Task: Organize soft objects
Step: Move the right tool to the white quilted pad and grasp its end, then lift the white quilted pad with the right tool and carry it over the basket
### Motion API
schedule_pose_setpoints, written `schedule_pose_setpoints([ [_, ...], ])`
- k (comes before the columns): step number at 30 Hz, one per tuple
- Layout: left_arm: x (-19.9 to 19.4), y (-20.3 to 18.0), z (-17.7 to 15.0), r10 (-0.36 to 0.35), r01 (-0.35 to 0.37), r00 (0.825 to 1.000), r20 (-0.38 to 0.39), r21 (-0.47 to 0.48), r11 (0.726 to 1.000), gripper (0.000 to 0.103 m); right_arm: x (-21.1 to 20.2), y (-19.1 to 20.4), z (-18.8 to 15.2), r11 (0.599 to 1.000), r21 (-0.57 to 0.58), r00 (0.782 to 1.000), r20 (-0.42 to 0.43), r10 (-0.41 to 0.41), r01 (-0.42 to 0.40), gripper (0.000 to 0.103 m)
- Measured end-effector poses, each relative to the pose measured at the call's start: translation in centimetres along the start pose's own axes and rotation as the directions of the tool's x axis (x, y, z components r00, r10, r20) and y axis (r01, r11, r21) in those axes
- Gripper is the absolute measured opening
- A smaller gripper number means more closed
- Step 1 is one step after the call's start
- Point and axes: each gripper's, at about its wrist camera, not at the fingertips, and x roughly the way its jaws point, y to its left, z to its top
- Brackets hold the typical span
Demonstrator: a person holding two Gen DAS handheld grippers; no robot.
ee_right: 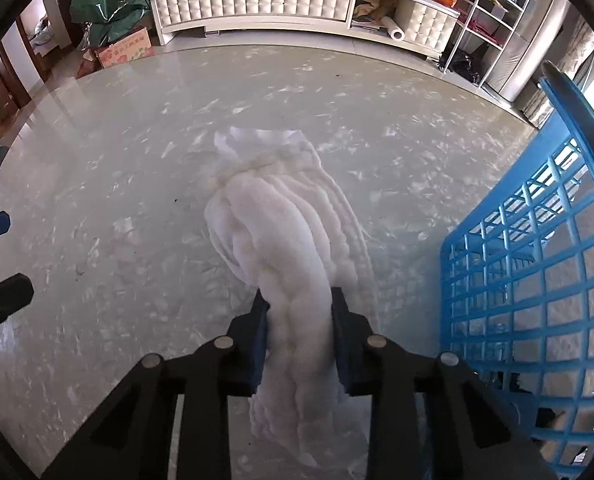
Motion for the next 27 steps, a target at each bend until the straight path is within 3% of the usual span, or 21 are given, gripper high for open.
schedule_pose_setpoints([
  [13,-2.1,-0.5,0.2,0.011,-0.011,0.999,0.033,-0.016,1.0,0.103,-1.7,0.2,-0.5,0.997,0.004,0.997,0.007,0.082,-0.082,0.02],
  [27,-9.1,-3.9,-1.4,-0.006,0.007,0.992,0.122,-0.007,1.0,0.103,-10.7,0.7,-2.4,0.988,-0.084,0.985,0.106,0.138,-0.129,0.02],
])
